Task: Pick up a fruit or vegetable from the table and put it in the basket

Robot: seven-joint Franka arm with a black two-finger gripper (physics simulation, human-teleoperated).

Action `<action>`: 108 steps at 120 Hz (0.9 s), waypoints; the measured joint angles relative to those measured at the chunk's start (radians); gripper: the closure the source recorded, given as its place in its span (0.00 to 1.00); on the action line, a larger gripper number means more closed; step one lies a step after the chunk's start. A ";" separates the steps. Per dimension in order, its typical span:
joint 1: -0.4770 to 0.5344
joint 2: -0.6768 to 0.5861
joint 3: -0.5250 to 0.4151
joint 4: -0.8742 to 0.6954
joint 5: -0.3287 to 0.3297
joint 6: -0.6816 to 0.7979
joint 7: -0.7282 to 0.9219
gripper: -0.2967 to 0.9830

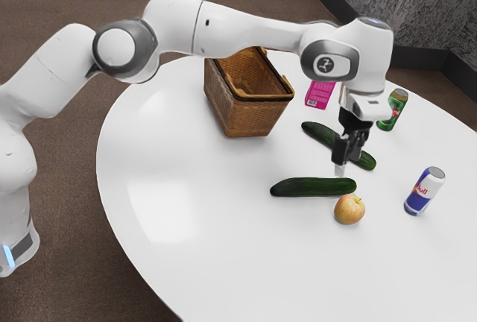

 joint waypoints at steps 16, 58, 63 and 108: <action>-0.002 0.013 -0.006 -0.003 -0.001 0.012 0.026 0.23; -0.041 0.036 -0.011 0.020 -0.003 -0.085 -0.015 0.23; -0.043 0.043 -0.011 0.023 -0.001 -0.094 -0.022 0.23; -0.098 0.178 -0.006 0.224 0.086 -0.147 -0.020 0.23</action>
